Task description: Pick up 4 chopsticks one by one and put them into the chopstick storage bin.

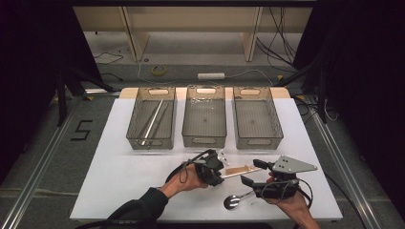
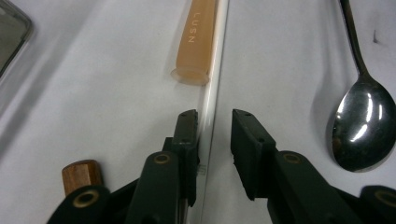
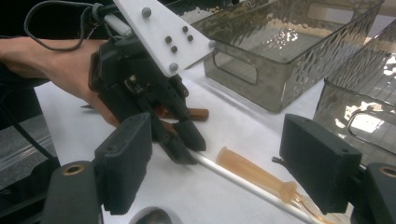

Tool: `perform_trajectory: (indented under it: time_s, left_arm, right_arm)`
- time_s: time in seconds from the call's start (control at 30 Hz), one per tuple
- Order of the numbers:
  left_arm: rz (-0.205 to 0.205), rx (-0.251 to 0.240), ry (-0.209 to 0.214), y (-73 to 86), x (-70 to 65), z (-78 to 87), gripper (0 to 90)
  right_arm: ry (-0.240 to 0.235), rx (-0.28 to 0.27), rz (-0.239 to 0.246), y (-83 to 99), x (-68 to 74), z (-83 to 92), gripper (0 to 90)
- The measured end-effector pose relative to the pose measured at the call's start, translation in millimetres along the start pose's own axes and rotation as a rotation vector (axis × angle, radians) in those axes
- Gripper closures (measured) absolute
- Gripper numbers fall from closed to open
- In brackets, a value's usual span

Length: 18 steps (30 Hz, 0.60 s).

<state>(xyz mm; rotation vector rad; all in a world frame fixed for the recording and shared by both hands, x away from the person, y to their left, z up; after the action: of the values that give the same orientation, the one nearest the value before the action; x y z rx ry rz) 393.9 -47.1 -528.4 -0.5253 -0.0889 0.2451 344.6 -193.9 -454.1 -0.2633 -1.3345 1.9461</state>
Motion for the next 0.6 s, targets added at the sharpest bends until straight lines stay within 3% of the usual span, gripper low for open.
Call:
perform_trajectory:
  time_s: [0.27,0.6]
  left_arm:
    - [0.004,0.010,-0.009,0.8,-0.8,-1.8,74.4]
    - [-0.032,0.039,-0.019,-0.7,-3.8,-2.6,78.9]
  right_arm:
    - [0.000,0.002,0.002,-0.2,0.3,-0.3,26.4]
    - [0.003,0.000,0.002,-0.6,0.0,-0.1,26.5]
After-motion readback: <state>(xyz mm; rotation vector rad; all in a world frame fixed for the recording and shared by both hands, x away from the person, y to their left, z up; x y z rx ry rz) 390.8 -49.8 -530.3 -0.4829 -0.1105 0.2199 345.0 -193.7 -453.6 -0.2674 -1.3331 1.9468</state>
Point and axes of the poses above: each handheld gripper's, and its own axes: z roughly backward along the jaws, y roughly out of its underside, x roughly to its left, the point moved 7 cm from there along -z, roughly forward along the jaws, and after that the axes turned 8 degrees about -z, right-handed, at the moved point
